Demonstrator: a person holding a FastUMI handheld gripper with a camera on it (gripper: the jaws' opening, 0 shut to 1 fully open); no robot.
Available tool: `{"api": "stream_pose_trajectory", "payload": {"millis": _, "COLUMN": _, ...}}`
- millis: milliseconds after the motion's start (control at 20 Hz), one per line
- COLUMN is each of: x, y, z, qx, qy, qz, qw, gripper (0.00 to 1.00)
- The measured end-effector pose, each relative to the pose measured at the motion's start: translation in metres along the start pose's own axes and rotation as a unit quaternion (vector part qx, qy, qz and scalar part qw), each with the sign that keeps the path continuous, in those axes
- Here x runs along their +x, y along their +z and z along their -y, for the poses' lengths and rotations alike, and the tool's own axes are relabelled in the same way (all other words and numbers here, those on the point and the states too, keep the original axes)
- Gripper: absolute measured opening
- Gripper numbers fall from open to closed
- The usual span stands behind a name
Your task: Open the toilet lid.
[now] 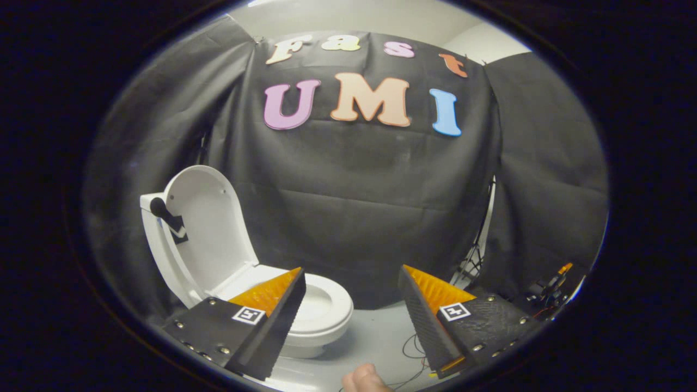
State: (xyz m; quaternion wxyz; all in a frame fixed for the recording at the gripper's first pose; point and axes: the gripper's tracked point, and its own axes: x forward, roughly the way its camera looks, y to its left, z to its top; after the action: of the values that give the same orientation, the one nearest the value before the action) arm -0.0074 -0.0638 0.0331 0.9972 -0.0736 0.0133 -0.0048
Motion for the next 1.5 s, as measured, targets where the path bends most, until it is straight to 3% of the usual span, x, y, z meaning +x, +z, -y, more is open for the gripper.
{"api": "stream_pose_trajectory", "payload": {"millis": 350, "x": -0.007, "y": 0.001, "z": 0.025, "qx": 0.038, "qy": -0.004, "qz": 0.005, "qw": 0.999, "gripper": 1.0}}
{"api": "stream_pose_trajectory", "payload": {"millis": 1500, "x": 0.01, "y": 0.002, "z": -0.036, "qx": -0.006, "qy": 0.028, "qz": 0.003, "qw": 1.0, "gripper": 1.0}}
